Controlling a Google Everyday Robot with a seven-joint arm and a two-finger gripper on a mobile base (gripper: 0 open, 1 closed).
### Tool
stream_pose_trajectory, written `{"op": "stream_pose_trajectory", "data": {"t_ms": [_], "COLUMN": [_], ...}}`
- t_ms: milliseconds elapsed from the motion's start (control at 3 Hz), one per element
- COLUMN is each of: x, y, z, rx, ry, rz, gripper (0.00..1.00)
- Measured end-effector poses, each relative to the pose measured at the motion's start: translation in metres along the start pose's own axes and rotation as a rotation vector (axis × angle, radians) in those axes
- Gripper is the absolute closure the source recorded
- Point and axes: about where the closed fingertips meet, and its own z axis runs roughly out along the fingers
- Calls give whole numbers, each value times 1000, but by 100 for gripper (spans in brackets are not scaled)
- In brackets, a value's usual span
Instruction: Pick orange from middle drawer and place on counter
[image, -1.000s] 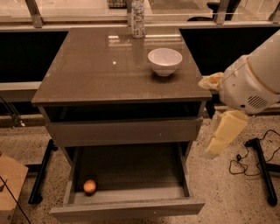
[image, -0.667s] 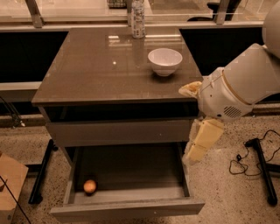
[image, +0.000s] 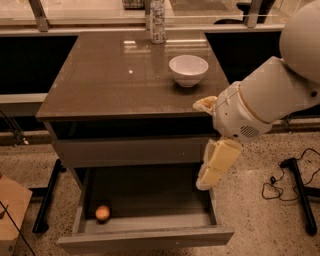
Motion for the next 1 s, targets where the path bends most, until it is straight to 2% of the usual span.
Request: {"op": "stream_pose_trajectory", "data": {"t_ms": [333, 667, 1000], "x": [-22, -34, -45], "y": [-3, -7, -11], "z": [69, 122, 196], "rx": [-49, -90, -149], "ry": [-105, -185, -338], "rz": [-23, -20, 41], "gripper": [0, 0, 0]}}
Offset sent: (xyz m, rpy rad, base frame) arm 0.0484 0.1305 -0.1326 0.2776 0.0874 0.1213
